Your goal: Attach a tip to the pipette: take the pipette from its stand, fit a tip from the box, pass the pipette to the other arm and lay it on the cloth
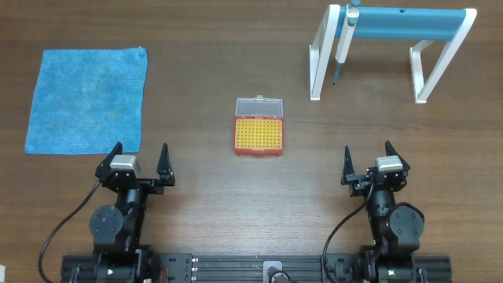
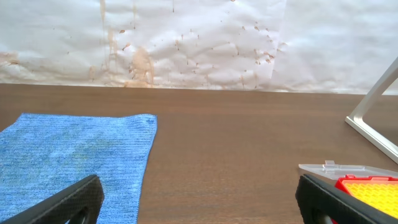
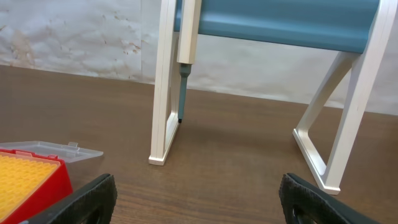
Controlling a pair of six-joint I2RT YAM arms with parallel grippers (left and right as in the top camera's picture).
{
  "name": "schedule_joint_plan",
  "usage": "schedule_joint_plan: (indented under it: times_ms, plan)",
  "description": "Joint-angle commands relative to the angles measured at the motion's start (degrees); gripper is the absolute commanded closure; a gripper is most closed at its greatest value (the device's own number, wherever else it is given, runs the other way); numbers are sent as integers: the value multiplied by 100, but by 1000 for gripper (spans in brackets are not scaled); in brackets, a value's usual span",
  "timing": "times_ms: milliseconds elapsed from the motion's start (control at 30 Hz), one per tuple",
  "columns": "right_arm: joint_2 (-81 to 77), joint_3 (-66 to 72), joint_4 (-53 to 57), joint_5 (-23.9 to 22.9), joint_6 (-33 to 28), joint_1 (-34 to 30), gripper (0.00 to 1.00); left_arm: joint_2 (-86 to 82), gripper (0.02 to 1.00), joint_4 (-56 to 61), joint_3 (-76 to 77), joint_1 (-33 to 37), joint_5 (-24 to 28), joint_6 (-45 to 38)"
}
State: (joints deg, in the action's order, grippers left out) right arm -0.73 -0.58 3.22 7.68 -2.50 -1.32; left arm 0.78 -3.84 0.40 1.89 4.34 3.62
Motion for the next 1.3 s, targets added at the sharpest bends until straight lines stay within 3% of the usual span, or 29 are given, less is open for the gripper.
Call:
schedule_joint_plan:
  times_ms: [33, 700, 800, 867, 1267, 1300]
  plan:
    - [68, 35, -2, 72, -61, 17, 154, -46, 23, -31, -9, -2, 85, -92]
    - [39, 35, 26, 52, -55, 17, 152, -46, 23, -31, -9, -2, 85, -92]
    - [-385, -59, 15, 55, 317, 17, 152, -46, 23, -31, -9, -2, 85, -92]
    - [-892, -402, 13, 55, 584, 17, 154, -46, 23, -31, -9, -2, 85, -92]
    - [-5838, -3858, 2, 280, 597, 31, 154, -46, 23, -31, -9, -2, 85, -92]
    - [-6380, -4242, -190, 358, 887, 28, 150, -46, 23, -31, -9, -2, 85, -92]
